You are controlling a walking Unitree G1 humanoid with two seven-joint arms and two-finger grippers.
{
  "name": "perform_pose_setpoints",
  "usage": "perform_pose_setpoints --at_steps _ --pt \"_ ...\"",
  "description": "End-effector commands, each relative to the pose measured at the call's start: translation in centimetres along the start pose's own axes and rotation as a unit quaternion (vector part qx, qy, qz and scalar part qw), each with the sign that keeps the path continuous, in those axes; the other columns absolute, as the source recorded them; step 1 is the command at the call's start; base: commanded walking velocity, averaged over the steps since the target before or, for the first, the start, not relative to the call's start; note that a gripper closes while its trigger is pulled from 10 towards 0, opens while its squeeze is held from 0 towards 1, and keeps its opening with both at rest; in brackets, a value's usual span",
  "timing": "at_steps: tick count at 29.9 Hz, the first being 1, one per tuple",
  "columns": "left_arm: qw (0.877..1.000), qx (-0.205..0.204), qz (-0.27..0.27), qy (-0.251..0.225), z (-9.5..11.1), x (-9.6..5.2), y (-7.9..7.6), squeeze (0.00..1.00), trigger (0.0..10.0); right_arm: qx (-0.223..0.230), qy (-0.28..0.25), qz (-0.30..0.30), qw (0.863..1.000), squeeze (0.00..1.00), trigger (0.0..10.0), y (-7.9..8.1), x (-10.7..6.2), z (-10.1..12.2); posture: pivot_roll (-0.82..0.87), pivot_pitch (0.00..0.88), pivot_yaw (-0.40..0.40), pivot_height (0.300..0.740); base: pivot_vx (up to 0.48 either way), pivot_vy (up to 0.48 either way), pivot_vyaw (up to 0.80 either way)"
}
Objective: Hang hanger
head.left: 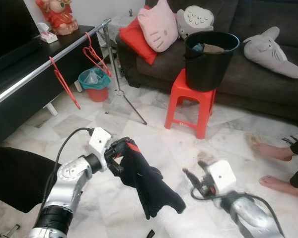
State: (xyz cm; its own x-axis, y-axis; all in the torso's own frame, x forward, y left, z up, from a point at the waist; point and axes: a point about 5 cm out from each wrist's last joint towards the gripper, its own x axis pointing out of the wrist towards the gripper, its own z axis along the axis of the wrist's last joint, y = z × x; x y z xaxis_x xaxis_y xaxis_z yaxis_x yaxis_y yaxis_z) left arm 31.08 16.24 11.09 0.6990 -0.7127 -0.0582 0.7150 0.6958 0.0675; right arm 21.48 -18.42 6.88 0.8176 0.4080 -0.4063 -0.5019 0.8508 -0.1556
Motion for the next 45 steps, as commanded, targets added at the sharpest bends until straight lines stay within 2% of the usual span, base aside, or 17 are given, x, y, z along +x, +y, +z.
perform_pose_setpoints --at_steps 1,5,7,10,20,24,31,38,45 --pt "0.999 0.012 -0.029 -0.014 1.4 0.0 0.1 0.0 10.0 -0.002 0.011 0.012 1.0 0.0 10.0 -0.4 -0.5 -0.7 -0.06 0.068 0.087 0.74 0.0 0.0 0.0" --pt "0.997 0.015 -0.069 0.002 1.4 -0.2 -0.3 0.0 10.0 -0.004 0.017 0.047 0.999 0.0 10.0 -0.6 -1.4 -1.2 -0.06 0.066 0.088 0.74 0.0 0.0 0.0" --pt "0.995 0.012 -0.094 0.013 1.2 -0.3 -0.6 0.0 10.0 -0.004 0.011 0.107 0.994 0.0 10.0 0.2 -1.9 -0.8 -0.06 0.063 0.088 0.74 0.0 0.0 0.0" --pt "0.995 0.011 -0.101 0.013 1.2 -0.2 -0.8 0.0 10.0 -0.003 -0.001 0.157 0.988 0.0 10.0 1.3 -2.2 -0.2 -0.06 0.058 0.088 0.74 0.0 0.0 0.0" --pt "0.992 0.005 -0.125 0.015 1.4 0.0 -1.5 0.0 10.0 -0.017 -0.032 0.228 0.973 0.0 10.0 2.9 -1.8 1.7 -0.06 0.058 0.085 0.74 0.0 0.0 0.0" --pt "0.993 0.006 -0.114 0.006 1.8 0.1 -1.2 0.0 10.0 -0.017 -0.044 0.258 0.965 0.0 10.0 3.6 -1.5 2.5 -0.06 0.062 0.082 0.74 0.0 0.0 0.0" --pt "0.996 -0.002 -0.094 -0.013 2.9 -0.2 -0.1 0.0 10.0 0.001 -0.024 0.25 0.968 0.0 10.0 3.4 -1.9 1.1 -0.06 0.066 0.078 0.74 0.0 0.0 0.0" --pt "0.996 0.01 -0.084 -0.016 3.8 -0.7 0.8 0.0 10.0 0.018 -0.002 0.157 0.987 0.0 10.0 1.0 -1.6 -0.8 -0.06 0.069 0.078 0.74 0.0 0.0 0.0" --pt "0.996 0.015 -0.08 -0.032 4.7 -0.5 1.0 0.0 10.0 0.032 0.008 0.162 0.986 0.0 10.0 1.6 -1.2 -1.8 -0.05 0.068 0.077 0.74 0.0 0.0 0.0"
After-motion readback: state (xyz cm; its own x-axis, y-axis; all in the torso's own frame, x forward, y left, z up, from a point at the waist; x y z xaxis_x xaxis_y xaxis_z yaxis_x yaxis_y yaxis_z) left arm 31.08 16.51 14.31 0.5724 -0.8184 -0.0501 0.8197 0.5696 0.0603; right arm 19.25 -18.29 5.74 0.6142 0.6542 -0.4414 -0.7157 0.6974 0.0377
